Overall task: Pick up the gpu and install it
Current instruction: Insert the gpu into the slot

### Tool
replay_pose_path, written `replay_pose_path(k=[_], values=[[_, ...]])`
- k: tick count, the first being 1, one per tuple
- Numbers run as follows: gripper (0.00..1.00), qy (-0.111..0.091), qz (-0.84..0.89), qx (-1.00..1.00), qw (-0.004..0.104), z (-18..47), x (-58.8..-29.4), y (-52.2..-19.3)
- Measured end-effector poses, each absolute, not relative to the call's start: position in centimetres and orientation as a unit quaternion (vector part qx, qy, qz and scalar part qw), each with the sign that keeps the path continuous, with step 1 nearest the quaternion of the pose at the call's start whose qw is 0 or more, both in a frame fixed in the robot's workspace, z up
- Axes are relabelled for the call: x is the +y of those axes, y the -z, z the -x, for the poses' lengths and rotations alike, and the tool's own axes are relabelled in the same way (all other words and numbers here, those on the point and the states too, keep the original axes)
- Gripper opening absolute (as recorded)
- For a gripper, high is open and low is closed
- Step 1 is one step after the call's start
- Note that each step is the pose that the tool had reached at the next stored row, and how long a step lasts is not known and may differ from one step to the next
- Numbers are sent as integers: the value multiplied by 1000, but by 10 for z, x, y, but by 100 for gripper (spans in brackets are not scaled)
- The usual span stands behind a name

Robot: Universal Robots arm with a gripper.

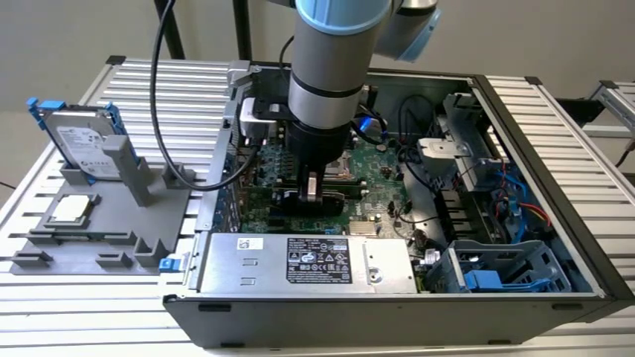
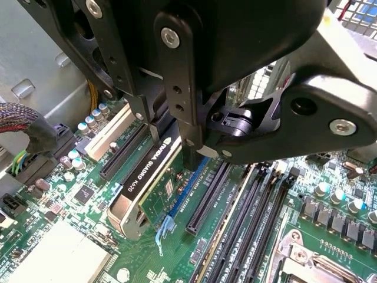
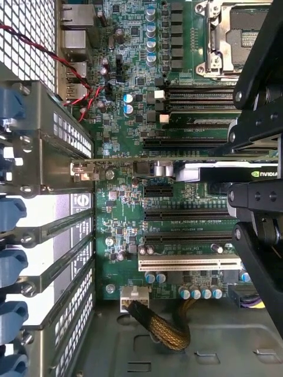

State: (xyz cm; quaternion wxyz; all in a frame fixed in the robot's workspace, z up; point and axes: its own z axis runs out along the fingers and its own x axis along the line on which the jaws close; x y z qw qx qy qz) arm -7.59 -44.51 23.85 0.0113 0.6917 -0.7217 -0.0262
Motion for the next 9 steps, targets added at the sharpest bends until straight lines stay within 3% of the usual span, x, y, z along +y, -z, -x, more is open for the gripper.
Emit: replay_pose_path(k=[3, 4, 9], values=[[0, 27, -692, -722, 10, 76, -445, -237], [100, 27, -692, -722, 10, 76, -445, -237], [100, 26, -692, -722, 11, 76, -445, -238]])
